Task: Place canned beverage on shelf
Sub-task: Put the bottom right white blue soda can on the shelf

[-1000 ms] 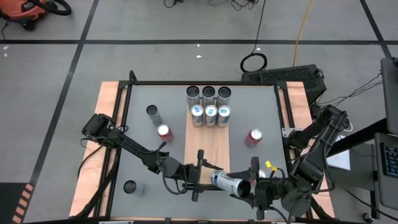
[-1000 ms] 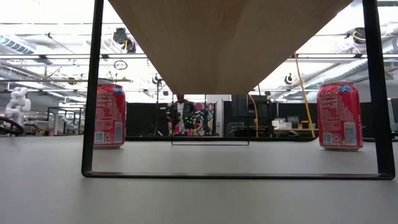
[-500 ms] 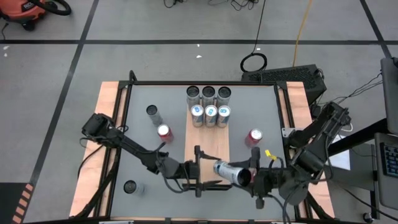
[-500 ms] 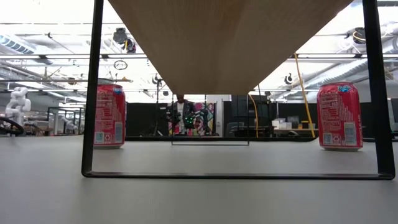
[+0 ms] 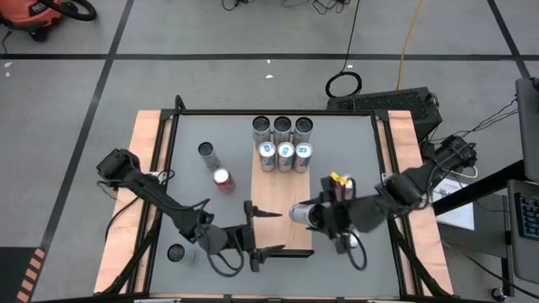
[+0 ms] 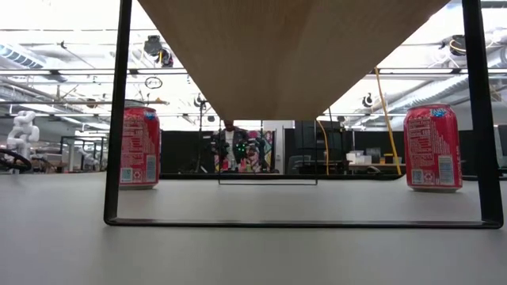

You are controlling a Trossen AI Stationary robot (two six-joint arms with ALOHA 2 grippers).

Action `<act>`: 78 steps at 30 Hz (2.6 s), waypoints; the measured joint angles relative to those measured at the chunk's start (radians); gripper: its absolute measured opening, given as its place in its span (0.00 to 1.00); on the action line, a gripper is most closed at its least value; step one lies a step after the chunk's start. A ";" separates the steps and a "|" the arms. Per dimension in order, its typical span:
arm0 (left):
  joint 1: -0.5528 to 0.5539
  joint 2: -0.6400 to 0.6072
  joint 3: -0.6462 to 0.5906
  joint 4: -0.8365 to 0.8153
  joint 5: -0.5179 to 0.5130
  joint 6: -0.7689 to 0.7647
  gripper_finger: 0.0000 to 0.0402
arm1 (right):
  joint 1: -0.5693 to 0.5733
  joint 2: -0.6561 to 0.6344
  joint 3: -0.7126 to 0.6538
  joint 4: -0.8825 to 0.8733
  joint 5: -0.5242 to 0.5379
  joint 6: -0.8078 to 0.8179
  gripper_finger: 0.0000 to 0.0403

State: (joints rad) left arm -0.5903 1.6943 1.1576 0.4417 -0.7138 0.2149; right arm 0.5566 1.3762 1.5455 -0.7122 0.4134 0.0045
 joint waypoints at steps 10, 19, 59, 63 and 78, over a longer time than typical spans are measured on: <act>-0.021 -0.009 0.000 -0.041 -0.033 -0.019 0.98 | -0.211 0.000 0.000 -0.063 -0.230 -0.109 0.54; -0.022 -0.009 0.000 -0.042 -0.029 -0.052 0.98 | -0.335 0.000 0.000 -0.122 -0.426 -0.230 0.54; -0.013 -0.007 -0.002 -0.096 -0.016 -0.105 0.98 | -0.498 0.080 0.004 -0.181 -0.600 -0.360 0.55; -0.013 -0.007 -0.002 -0.096 -0.016 -0.105 0.98 | -0.498 0.080 0.004 -0.180 -0.598 -0.358 0.55; -0.013 -0.007 -0.002 -0.096 -0.016 -0.106 0.98 | -0.498 0.085 0.001 -0.164 -0.542 -0.357 0.68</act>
State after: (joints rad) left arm -0.6037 1.6871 1.1561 0.3454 -0.7296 0.1093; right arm 0.0582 1.4612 1.5463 -0.8761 -0.1284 -0.3527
